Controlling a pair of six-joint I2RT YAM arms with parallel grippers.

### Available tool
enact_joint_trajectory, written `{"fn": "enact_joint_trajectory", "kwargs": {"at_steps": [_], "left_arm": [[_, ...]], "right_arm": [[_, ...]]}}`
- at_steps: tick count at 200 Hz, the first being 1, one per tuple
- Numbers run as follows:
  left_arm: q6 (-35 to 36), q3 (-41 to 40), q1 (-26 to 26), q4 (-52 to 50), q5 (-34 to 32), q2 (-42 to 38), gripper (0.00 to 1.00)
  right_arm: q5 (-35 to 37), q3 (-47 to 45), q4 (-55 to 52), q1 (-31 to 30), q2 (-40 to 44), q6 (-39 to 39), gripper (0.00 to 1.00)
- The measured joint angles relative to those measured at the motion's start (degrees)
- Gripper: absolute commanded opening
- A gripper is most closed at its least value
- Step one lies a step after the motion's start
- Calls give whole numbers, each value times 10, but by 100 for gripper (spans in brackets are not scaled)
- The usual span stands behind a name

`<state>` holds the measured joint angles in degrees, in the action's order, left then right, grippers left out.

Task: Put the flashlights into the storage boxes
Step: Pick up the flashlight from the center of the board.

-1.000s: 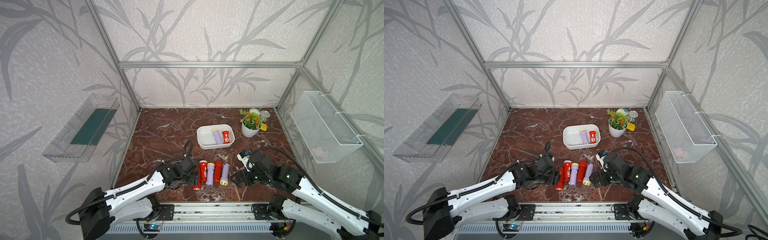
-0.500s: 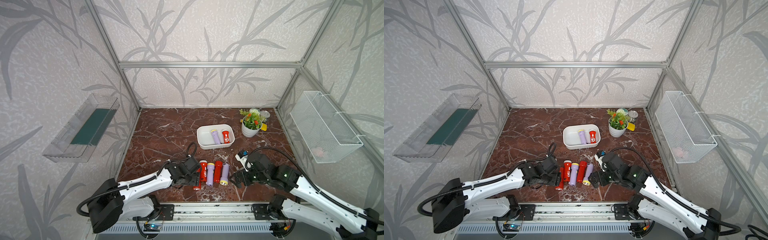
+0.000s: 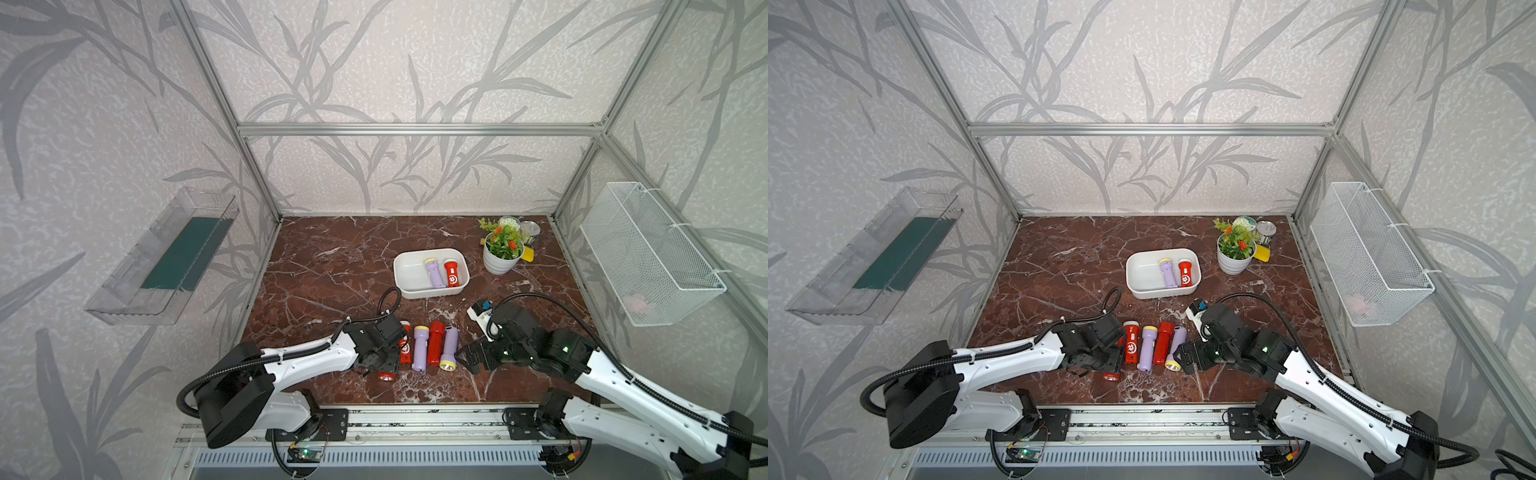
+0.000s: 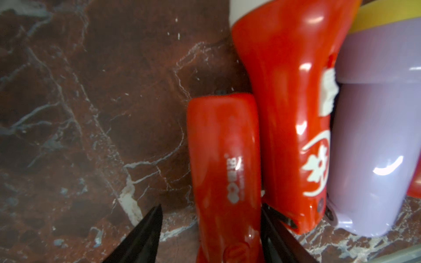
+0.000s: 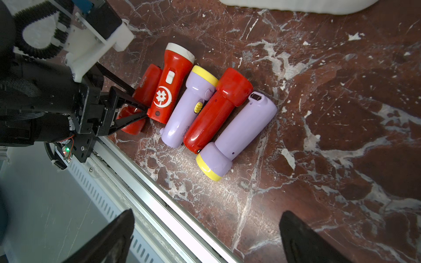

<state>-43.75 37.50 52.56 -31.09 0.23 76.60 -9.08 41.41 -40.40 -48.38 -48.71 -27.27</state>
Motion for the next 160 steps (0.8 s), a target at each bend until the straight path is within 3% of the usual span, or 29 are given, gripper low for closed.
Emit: {"fn": "enact_joint_trajectory", "kwargs": {"at_steps": [29, 86, 160], "left_arm": [[2, 2, 0, 1, -1, 9, 61], [4, 15, 0, -3, -5, 23, 46], [6, 31, 0, -37, -16, 8, 39]], "right_arm": [[0, 0, 2, 0, 0, 1, 99], [1, 0, 3, 0, 0, 3, 99], [2, 0, 3, 0, -3, 3, 99]]}}
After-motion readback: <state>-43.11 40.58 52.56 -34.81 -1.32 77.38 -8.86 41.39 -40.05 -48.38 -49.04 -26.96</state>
